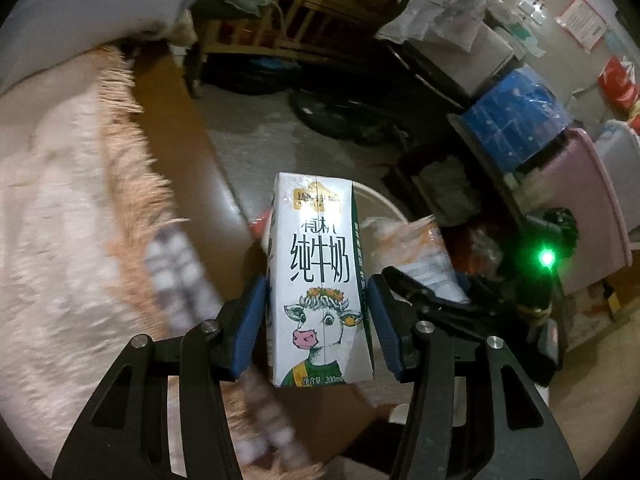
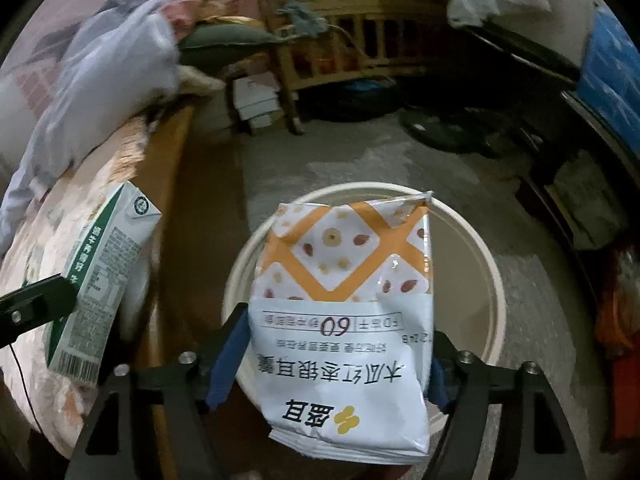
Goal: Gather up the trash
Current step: 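Carry the milk carton and snack bag over the cream bucket and open both grippers, then return both tools from the bucket to the bed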
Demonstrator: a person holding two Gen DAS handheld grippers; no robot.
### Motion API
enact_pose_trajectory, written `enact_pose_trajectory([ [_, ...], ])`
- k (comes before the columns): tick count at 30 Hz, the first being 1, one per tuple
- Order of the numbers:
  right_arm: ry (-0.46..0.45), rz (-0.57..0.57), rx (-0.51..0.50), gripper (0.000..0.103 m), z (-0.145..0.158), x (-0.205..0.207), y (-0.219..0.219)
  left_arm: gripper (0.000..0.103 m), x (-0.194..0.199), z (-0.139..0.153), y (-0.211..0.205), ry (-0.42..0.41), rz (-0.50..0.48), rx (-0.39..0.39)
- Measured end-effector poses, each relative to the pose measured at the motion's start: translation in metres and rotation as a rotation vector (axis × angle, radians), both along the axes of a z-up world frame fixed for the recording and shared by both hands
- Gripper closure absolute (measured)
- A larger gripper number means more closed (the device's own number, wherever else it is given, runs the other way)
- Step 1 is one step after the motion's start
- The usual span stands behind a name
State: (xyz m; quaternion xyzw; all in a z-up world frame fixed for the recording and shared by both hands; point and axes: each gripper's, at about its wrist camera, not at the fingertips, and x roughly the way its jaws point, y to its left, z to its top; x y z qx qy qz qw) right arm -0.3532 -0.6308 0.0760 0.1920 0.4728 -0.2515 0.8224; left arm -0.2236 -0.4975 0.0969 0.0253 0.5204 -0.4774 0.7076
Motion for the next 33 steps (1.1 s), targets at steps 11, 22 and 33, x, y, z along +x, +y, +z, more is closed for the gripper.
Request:
enact_pose_trajectory([
  [11, -0.05, -0.041, 0.011, 0.019, 0.006, -0.008, -0.008, 0.052, 0.015, -0.004, 0.025, 0.011, 0.063, 0.028],
  [22, -0.115, 0.182, -0.06, 0.019, 0.027, 0.036, 0.071, 0.052, 0.041, 0.0, 0.117, -0.116, 0.241, 0.125],
  [33, -0.159, 0.364, 0.015, 0.019, 0.032, 0.1, 0.154, 0.052, 0.081, 0.002, 0.213, -0.149, 0.427, 0.184],
])
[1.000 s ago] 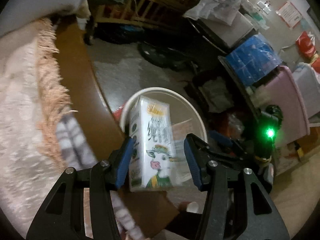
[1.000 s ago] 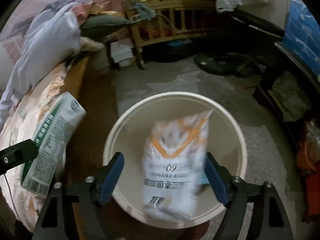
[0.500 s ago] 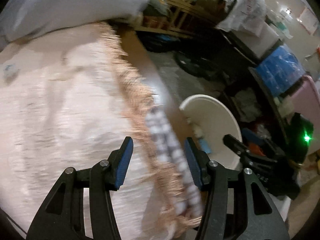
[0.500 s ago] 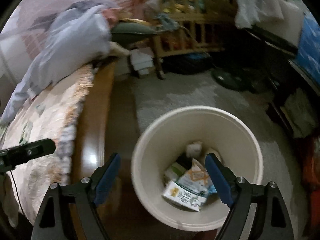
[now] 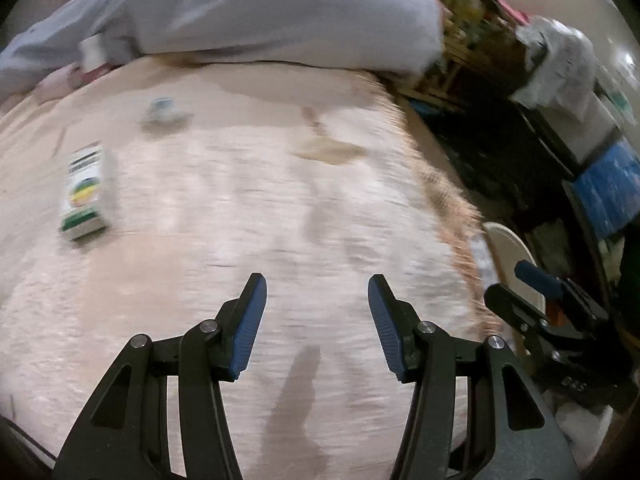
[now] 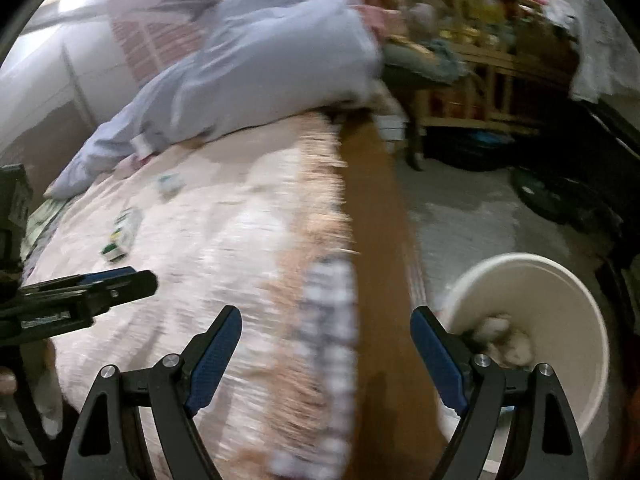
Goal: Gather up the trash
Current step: 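Return both tools from the bucket to the bed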
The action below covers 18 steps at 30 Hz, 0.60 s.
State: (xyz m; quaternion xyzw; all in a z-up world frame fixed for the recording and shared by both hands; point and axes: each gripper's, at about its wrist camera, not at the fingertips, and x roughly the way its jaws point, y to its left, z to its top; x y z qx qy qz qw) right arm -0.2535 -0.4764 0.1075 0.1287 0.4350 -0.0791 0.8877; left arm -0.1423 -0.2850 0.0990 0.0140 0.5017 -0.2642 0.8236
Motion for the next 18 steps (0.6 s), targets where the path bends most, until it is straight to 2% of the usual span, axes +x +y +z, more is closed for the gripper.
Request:
enact_pose_trajectory([
  [3, 0.007, 0.067, 0.036, 0.019, -0.002, 0.026, 0.027, 0.052, 0.016, -0.002, 0.032, 0.009, 0.061, -0.003],
  [10, 0.032, 0.18, 0.053, 0.019, -0.013, 0.09, 0.082, 0.052, 0.047, -0.006, 0.103, 0.026, 0.2, 0.001],
  [18, 0.059, 0.254, 0.109, 0.019, -0.032, 0.187, 0.125, 0.052, 0.084, -0.013, 0.149, 0.071, 0.311, -0.079],
])
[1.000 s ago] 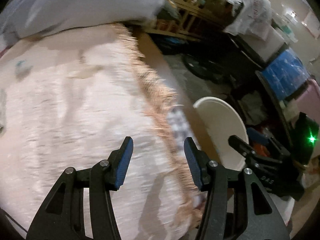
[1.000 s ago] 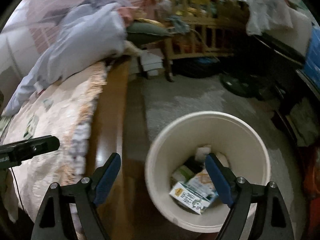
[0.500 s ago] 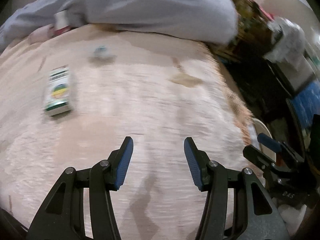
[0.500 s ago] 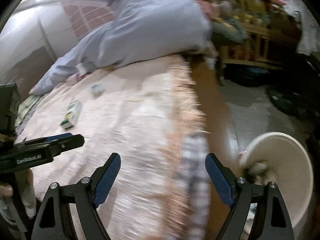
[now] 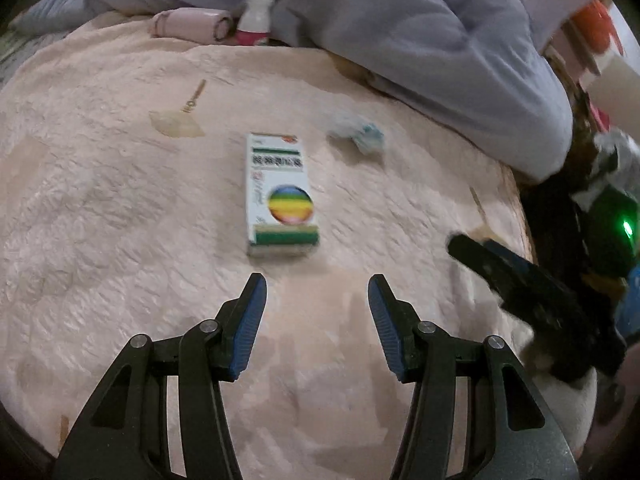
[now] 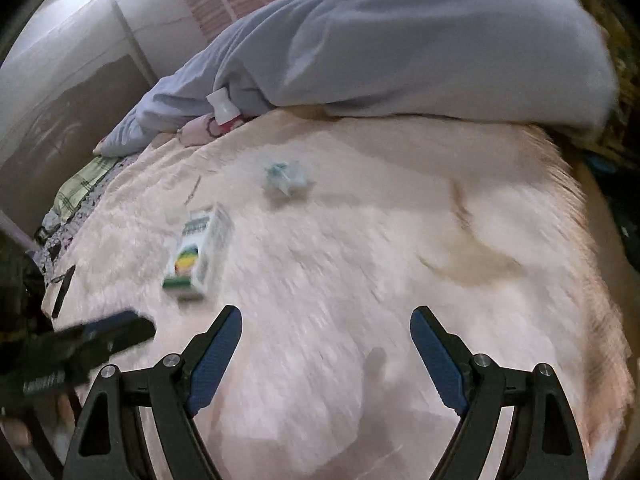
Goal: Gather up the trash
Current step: 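Return both tools from the bucket to the bed, then grasp the white medicine box with the left gripper while the right gripper grasps the small plastic wrapper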
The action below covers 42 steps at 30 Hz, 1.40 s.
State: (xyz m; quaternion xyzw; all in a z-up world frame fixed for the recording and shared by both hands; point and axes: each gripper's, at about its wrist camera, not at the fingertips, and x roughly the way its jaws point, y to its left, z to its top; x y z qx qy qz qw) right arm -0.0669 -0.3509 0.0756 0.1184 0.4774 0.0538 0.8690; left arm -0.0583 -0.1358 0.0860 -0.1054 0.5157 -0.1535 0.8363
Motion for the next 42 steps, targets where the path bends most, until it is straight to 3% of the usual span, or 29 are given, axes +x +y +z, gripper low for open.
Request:
enact_pose_trajectory([
  [4, 0.001, 0.02, 0.0, 0.019, -0.007, 0.053, 0.018, 0.051, 0.015, -0.005, 0.005, 0.012, 0.025, -0.015],
  [7, 0.009, 0.041, -0.018, 0.031, -0.016, 0.09, 0.03, 0.051, 0.031, -0.012, 0.007, 0.022, 0.037, -0.023],
  [12, 0.041, 0.081, -0.041, 0.034, -0.033, 0.147, 0.047, 0.051, 0.053, -0.022, 0.007, 0.026, 0.06, -0.024],
  [14, 0.051, 0.1, -0.057, 0.048, -0.04, 0.159, 0.052, 0.051, 0.062, -0.028, 0.003, 0.036, 0.065, -0.02],
  [15, 0.066, 0.11, -0.073, 0.065, -0.047, 0.166, 0.055, 0.051, 0.066, -0.031, 0.0, 0.044, 0.066, -0.019],
  [17, 0.077, 0.115, -0.081, 0.07, -0.053, 0.17, 0.055, 0.051, 0.073, -0.037, -0.006, 0.051, 0.06, -0.013],
  [18, 0.06, 0.125, -0.072, 0.077, -0.05, 0.167, 0.054, 0.051, 0.077, -0.04, -0.01, 0.048, 0.058, -0.006],
  [30, -0.008, 0.112, -0.023, 0.077, -0.018, 0.086, 0.011, 0.049, 0.094, -0.054, -0.03, 0.021, 0.037, 0.077],
  [42, -0.057, 0.088, -0.026, 0.077, 0.007, 0.003, 0.004, 0.051, 0.024, -0.026, -0.047, -0.042, -0.06, 0.074],
])
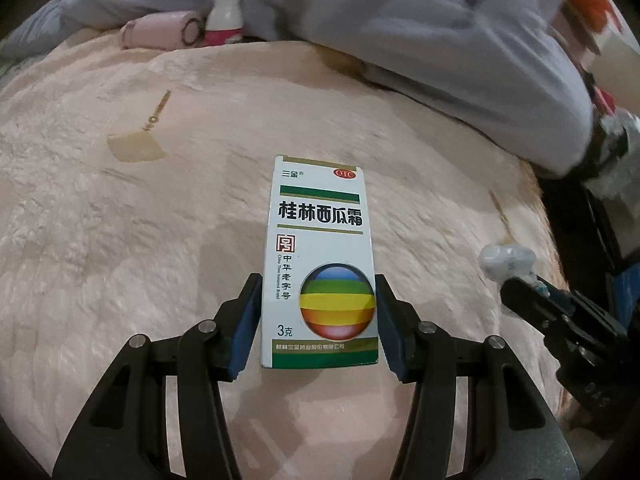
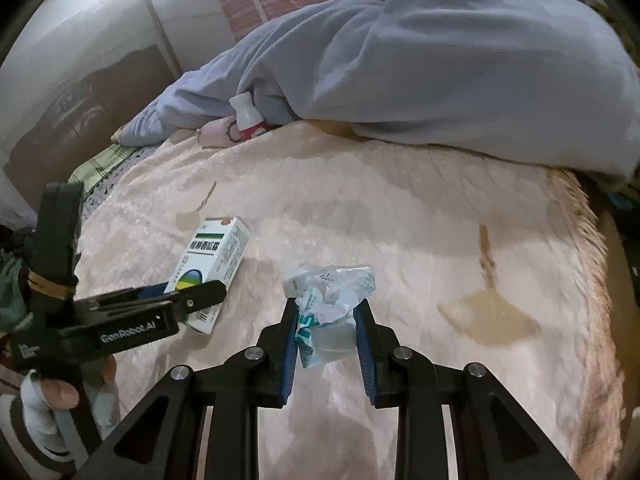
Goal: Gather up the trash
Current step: 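Carry the medicine box and wrapper to the cream bucket and open both grippers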
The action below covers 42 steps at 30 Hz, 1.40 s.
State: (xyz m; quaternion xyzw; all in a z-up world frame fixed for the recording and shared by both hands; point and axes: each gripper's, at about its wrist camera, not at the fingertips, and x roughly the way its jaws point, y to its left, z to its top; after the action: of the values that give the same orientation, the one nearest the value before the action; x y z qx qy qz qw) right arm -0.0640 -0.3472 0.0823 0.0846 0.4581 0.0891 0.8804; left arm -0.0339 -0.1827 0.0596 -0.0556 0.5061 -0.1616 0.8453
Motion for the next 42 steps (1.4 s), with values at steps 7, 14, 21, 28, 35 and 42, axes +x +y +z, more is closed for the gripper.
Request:
enact_pose_trajectory([
  [7, -0.003, -0.054, 0.012, 0.077, 0.007, -0.05, -0.012, 0.051, -0.046, 0.02, -0.024, -0.042, -0.081, -0.002],
  [14, -0.02, -0.12, 0.002, 0.077, 0.022, -0.103, -0.035, 0.051, -0.091, 0.035, -0.059, -0.075, -0.177, 0.001],
  [21, -0.028, -0.215, -0.028, 0.077, 0.036, -0.161, -0.074, 0.051, -0.126, 0.046, -0.102, -0.102, -0.272, -0.003],
  [28, -0.025, -0.295, -0.055, 0.077, 0.045, -0.201, -0.11, 0.051, -0.148, 0.052, -0.137, -0.119, -0.344, -0.005],
  [35, -0.031, -0.35, -0.062, 0.077, 0.05, -0.226, -0.135, 0.051, -0.162, 0.057, -0.161, -0.134, -0.392, 0.008],
  [42, -0.023, -0.399, -0.066, 0.077, 0.048, -0.245, -0.158, 0.051, -0.177, 0.057, -0.192, -0.129, -0.447, 0.007],
])
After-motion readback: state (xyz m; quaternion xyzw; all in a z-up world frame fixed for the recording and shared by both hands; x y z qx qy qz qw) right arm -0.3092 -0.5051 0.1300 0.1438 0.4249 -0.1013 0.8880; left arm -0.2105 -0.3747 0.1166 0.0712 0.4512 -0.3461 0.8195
